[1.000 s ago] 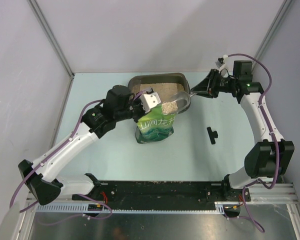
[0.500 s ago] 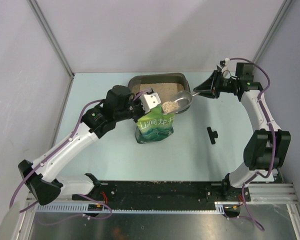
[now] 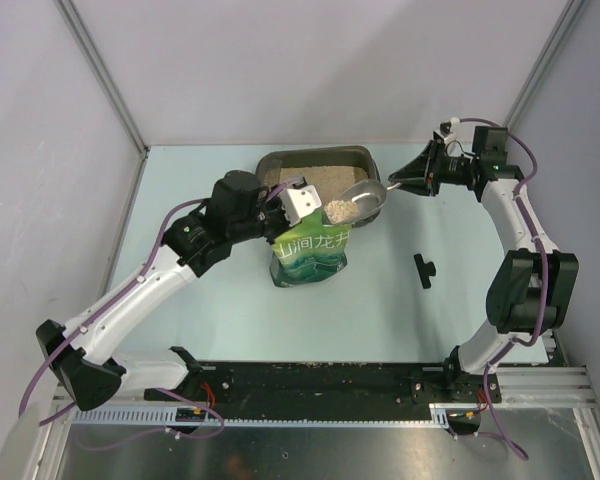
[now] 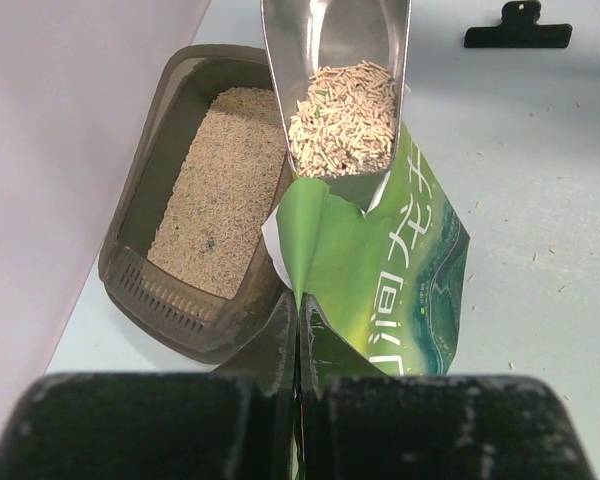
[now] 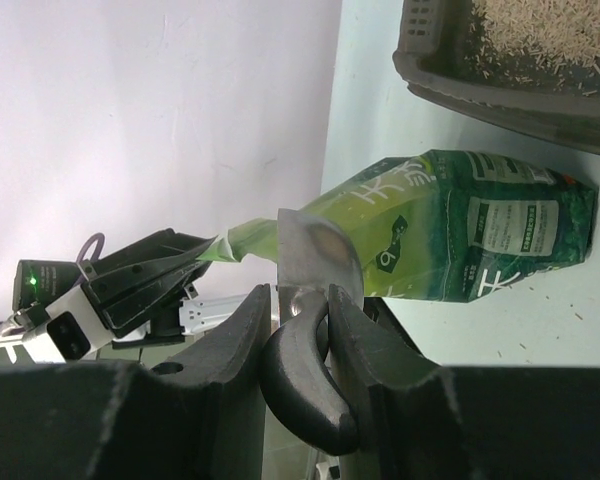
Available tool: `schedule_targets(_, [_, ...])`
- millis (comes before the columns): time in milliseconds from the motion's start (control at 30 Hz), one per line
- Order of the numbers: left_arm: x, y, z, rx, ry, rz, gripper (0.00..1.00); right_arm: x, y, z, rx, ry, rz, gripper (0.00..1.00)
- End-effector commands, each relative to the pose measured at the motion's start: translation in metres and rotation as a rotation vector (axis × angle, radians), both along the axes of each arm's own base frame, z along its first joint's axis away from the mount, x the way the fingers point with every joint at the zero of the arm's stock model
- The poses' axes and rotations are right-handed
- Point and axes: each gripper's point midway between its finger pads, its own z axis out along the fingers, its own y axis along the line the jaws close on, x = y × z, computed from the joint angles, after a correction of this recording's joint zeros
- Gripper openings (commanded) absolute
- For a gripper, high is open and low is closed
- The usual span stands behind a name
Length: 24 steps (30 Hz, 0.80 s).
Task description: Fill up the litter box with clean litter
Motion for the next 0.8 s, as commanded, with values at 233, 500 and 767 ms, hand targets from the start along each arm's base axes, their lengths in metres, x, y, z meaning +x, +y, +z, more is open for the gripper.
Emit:
schedule_targets(233, [-0.002,0.007,0.034,-0.058,-0.127,0.003,0.0,0.008,0.001,0.028,0.131,-0.026,0.064,0.0])
schedule_targets(500, [0.002,0.008,0.026,-0.023,-0.135,0.005,0.0,0.024,-0.007,0.023,0.167,0.006,0.051,0.0])
schedule_targets(767, [0.004,0.012,0.018,0.006,-0.132,0.017,0.0,0.06,-0.016,0.015,0.173,0.004,-0.001,0.0])
